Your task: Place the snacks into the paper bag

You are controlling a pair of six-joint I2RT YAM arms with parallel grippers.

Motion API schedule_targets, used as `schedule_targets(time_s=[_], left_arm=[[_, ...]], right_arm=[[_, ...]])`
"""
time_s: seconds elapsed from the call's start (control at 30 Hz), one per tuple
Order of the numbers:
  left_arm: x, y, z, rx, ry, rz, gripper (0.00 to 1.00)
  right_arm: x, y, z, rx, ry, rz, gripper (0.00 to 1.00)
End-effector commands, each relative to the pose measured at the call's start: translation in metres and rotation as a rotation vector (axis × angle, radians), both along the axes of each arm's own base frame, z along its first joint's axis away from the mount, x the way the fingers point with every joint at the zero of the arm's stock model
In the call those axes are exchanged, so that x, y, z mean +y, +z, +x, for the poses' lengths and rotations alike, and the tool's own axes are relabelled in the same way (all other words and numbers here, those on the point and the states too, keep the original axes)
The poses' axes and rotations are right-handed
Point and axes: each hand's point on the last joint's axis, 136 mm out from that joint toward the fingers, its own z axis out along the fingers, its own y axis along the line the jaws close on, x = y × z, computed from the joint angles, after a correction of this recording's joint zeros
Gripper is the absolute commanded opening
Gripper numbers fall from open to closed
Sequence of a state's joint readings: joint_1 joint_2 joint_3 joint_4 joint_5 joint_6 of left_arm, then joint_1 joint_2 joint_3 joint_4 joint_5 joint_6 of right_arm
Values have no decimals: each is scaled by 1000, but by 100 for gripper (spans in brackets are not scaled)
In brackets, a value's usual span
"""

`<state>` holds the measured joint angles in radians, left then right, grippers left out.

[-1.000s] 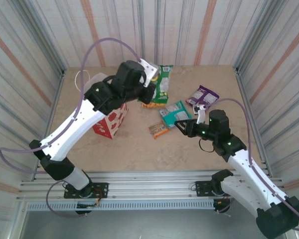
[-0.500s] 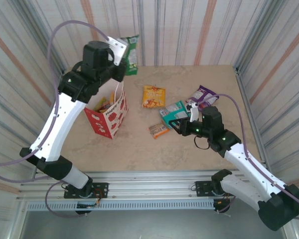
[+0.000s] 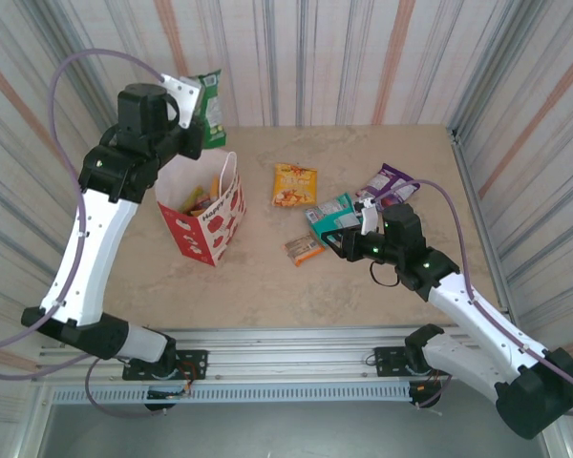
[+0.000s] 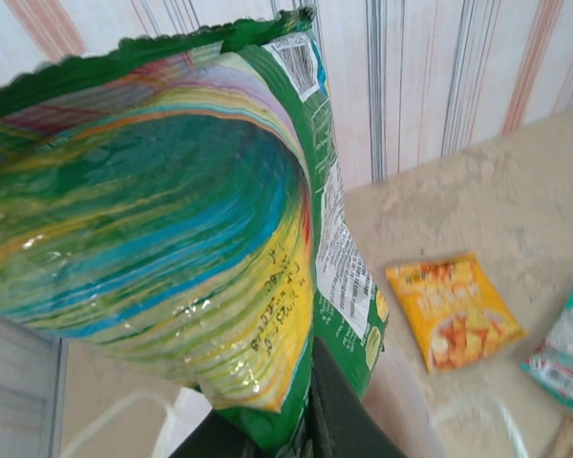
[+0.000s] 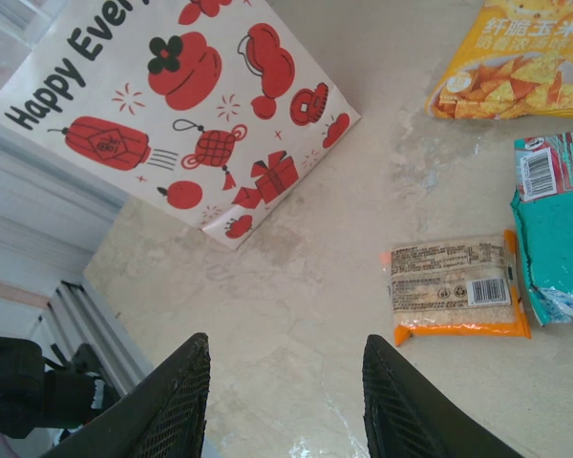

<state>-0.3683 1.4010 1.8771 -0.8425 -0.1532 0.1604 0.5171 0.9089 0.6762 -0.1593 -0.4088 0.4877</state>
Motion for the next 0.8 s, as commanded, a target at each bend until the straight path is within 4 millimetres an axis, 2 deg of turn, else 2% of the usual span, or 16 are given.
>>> schedule_targets(time_s=[0.0, 0.37, 0.77], left_arm=[[19, -1, -26, 14, 46, 22, 0], [37, -50, -55, 205, 41, 175, 0], [38, -90, -55, 381, 22, 280, 0]], right_arm=[[1, 12, 3, -33, -5, -3, 45], [6, 6, 0, -8, 13, -11, 45], [7, 5, -1, -5, 13, -27, 45]])
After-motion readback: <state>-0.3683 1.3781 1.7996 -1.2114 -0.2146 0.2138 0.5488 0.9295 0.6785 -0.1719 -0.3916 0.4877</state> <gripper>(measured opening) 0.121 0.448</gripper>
